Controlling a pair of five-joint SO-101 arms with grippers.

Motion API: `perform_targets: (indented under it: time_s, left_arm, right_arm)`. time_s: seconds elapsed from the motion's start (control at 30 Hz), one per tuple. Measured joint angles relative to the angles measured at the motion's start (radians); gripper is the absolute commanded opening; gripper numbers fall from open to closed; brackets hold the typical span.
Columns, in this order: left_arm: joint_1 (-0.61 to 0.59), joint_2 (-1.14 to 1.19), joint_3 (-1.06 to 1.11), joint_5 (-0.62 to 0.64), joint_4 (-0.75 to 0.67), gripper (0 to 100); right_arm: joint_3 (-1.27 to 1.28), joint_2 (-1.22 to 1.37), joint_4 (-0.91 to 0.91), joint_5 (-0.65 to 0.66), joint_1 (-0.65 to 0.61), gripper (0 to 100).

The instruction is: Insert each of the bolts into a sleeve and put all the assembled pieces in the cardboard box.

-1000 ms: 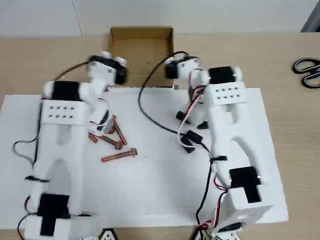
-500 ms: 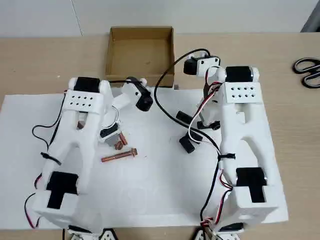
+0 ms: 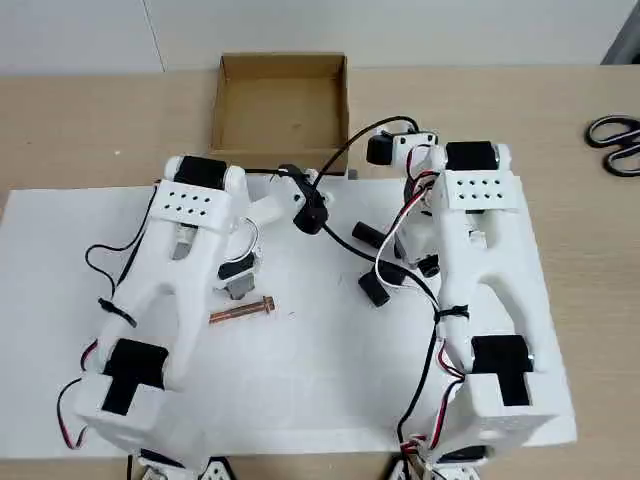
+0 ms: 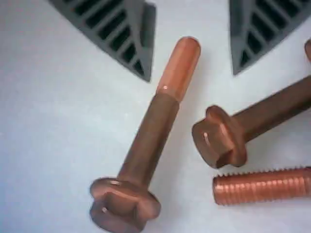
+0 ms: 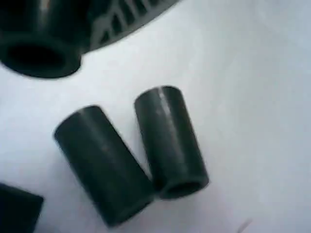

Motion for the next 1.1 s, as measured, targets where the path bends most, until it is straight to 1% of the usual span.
perform_targets:
  time_s: [0.13,0.4,0.83,1.1]
  left_arm:
    - [0.011,0.005,0.0,0.003,0.0,10]
    - [0.097,0.005,0.0,0.035,0.0,10]
    - [0.092,0.012,0.009,0.044,0.002,10]
    - [0.063,0.115,0.009,0.044,0.002,10]
  right_arm:
    - [0.0,0.0,0.0,0.0,0.002,0.8]
    - [0.0,0.0,0.0,0.0,0.005,0.8]
    - [0.0,0.0,0.0,0.0,0.006,0.8]
    - [0.0,0.0,0.0,0.0,0.006,0.8]
